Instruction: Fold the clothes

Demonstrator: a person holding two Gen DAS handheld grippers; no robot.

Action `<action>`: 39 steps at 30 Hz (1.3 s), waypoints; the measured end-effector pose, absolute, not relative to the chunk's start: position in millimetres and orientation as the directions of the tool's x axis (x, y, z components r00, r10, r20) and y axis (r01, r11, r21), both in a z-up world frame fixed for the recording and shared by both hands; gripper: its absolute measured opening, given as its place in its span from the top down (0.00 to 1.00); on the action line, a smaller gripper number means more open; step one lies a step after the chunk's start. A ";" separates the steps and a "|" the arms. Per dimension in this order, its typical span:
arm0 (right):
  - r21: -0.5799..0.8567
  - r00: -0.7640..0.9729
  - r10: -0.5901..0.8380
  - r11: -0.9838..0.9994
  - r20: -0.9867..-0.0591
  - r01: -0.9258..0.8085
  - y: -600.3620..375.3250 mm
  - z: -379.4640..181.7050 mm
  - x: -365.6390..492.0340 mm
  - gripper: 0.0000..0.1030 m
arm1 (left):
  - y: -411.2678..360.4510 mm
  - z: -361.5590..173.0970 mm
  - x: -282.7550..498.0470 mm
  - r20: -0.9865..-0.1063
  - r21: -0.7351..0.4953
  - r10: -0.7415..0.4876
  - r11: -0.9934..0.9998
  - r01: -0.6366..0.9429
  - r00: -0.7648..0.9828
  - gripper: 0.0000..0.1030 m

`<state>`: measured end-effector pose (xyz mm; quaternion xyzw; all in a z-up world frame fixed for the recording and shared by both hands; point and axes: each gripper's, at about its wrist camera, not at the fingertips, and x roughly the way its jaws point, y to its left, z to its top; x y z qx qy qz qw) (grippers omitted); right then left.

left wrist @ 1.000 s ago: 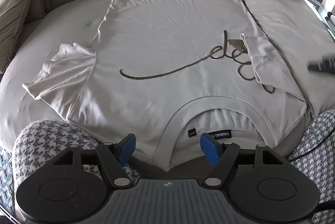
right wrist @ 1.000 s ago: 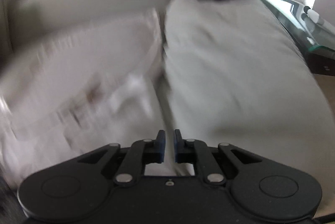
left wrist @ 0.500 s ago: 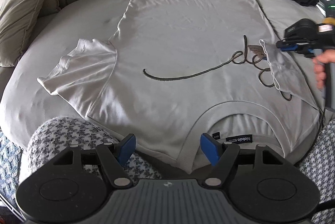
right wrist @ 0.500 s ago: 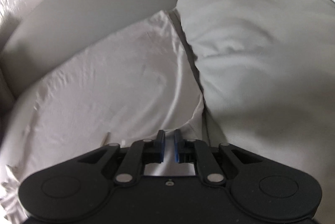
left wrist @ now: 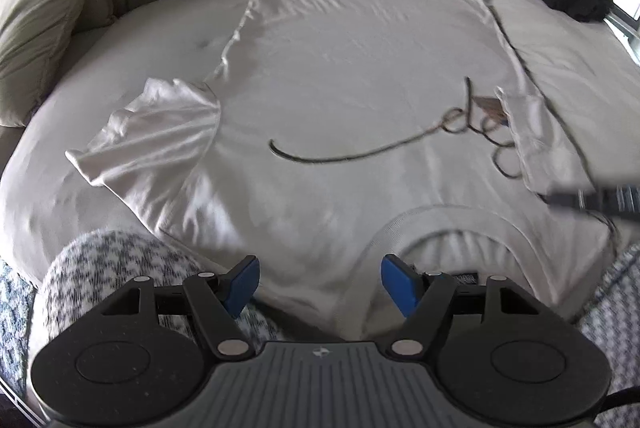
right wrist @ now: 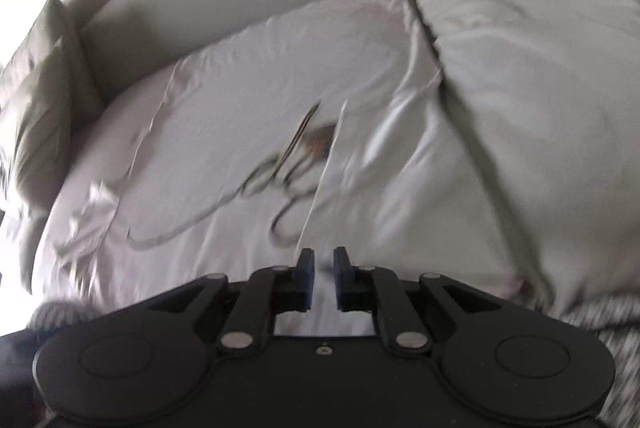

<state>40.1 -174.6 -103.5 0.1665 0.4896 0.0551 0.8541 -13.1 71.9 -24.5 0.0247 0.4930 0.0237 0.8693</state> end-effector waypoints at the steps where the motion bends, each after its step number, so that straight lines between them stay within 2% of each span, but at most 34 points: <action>1: 0.333 0.497 0.263 0.941 -0.827 0.056 -168.2 -106.7 35.5 0.89 | 68.9 -29.8 -10.9 -0.852 0.108 0.100 0.994 -0.013 0.514 0.37; 2: 0.334 0.492 0.268 0.941 -0.828 0.050 -164.6 -107.4 31.2 0.88 | 66.4 -37.8 -8.6 -0.867 0.134 0.116 0.991 0.002 0.485 0.39; 5: 0.347 0.473 0.290 0.937 -0.832 0.036 -155.0 -108.1 19.2 0.85 | 68.7 -45.3 -10.8 -0.905 0.080 0.060 0.996 0.030 0.422 0.43; 6: 0.372 0.463 0.312 0.927 -0.830 0.041 -153.9 -104.9 15.7 0.83 | 72.0 -41.9 -11.2 -0.911 0.049 0.031 0.998 0.035 0.410 0.48; 8: 0.405 0.492 0.337 0.914 -0.803 0.036 -153.0 -96.8 8.5 0.77 | 83.8 -33.2 -12.0 -0.909 -0.038 -0.043 0.999 0.020 0.414 0.51; 10: 0.437 0.543 0.352 0.899 -0.762 0.031 -153.0 -85.7 2.2 0.73 | 100.4 -17.0 -16.1 -0.870 -0.102 -0.088 0.995 -0.003 0.486 0.51; 14: 0.483 0.614 0.380 0.875 -0.692 0.003 -148.5 -61.9 5.3 0.68 | 140.6 11.9 -25.6 -0.792 -0.115 -0.034 0.989 -0.094 0.609 0.51; 18: 0.485 0.608 0.403 0.874 -0.684 -0.035 -129.8 -51.5 18.2 0.58 | 200.5 21.0 -28.9 -0.773 -0.284 -0.096 0.936 -0.207 0.627 0.50; 25: 0.536 0.572 0.453 0.844 -0.684 -0.027 -105.0 -55.7 34.9 0.56 | 284.9 5.3 -29.4 -0.739 -0.404 -0.042 0.826 -0.393 0.672 0.47; 31: 0.532 0.564 0.442 0.847 -0.698 -0.005 -102.2 -58.1 34.2 0.55 | 335.9 -26.8 -13.3 -0.731 -0.483 -0.082 0.763 -0.430 0.677 0.58; 39: 0.526 0.554 0.430 0.850 -0.713 0.017 -103.3 -60.0 32.5 0.55 | 356.0 -52.2 7.0 -0.706 -0.571 -0.177 0.715 -0.403 0.686 0.60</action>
